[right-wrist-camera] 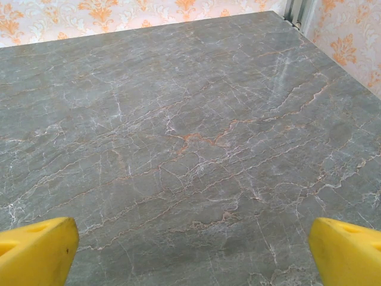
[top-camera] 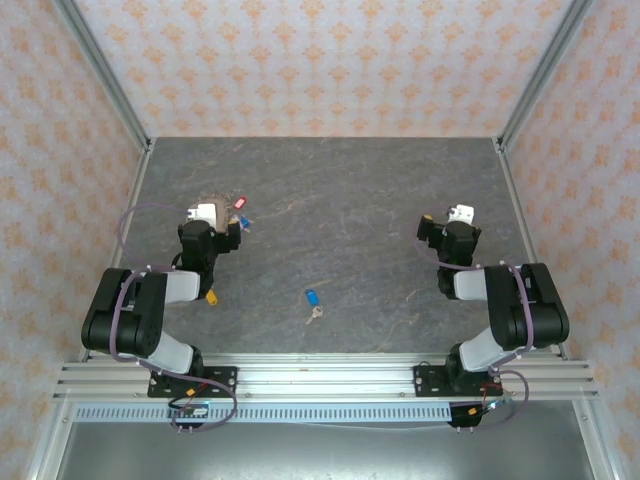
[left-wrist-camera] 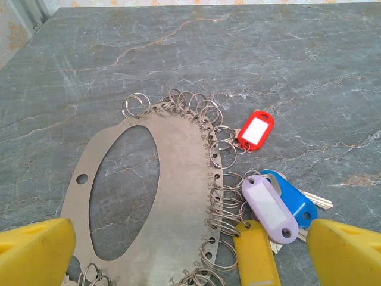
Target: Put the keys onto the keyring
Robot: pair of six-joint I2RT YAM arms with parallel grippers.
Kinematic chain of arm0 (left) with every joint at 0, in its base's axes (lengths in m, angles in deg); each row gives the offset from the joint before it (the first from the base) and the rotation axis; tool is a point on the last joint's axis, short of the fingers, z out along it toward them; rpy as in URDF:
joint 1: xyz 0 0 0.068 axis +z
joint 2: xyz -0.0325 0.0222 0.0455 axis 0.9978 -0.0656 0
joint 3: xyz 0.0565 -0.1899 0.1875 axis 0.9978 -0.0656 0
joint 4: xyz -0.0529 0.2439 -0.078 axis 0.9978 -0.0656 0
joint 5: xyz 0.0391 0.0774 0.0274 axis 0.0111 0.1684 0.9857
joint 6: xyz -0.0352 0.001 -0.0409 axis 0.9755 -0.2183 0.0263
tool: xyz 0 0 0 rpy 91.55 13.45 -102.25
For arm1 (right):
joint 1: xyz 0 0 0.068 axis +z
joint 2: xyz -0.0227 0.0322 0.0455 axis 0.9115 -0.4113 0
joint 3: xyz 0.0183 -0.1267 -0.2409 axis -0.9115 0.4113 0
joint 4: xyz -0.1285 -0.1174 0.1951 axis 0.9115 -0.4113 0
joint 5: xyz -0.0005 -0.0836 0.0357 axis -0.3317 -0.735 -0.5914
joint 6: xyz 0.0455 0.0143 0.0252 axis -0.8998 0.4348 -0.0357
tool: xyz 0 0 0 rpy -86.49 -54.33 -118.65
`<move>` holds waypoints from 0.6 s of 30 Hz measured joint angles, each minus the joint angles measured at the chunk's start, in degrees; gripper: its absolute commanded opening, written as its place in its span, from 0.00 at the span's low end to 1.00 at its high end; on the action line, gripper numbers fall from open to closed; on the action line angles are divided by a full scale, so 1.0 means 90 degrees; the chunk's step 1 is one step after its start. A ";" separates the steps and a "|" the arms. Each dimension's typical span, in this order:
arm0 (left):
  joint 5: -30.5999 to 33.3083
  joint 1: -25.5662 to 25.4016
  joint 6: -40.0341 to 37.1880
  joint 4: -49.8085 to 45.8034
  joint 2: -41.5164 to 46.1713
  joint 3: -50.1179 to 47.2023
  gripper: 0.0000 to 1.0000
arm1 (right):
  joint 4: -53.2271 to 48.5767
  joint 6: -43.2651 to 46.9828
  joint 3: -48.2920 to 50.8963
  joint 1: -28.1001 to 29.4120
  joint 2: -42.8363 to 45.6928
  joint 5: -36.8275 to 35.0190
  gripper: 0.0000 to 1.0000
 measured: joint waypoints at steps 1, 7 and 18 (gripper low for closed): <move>-0.0002 0.0000 0.0000 0.0000 0.0000 0.0000 1.00 | 0.0000 0.0000 0.0000 0.0000 0.0000 0.0000 0.99; 0.0000 0.0000 0.0000 0.0000 0.0000 0.0000 1.00 | 0.0000 0.0000 0.0000 0.0000 0.0000 0.0029 0.99; 0.0000 0.0000 0.0000 0.0000 0.0000 0.0000 1.00 | 0.0000 0.0000 0.0000 0.0000 0.0000 0.0051 0.99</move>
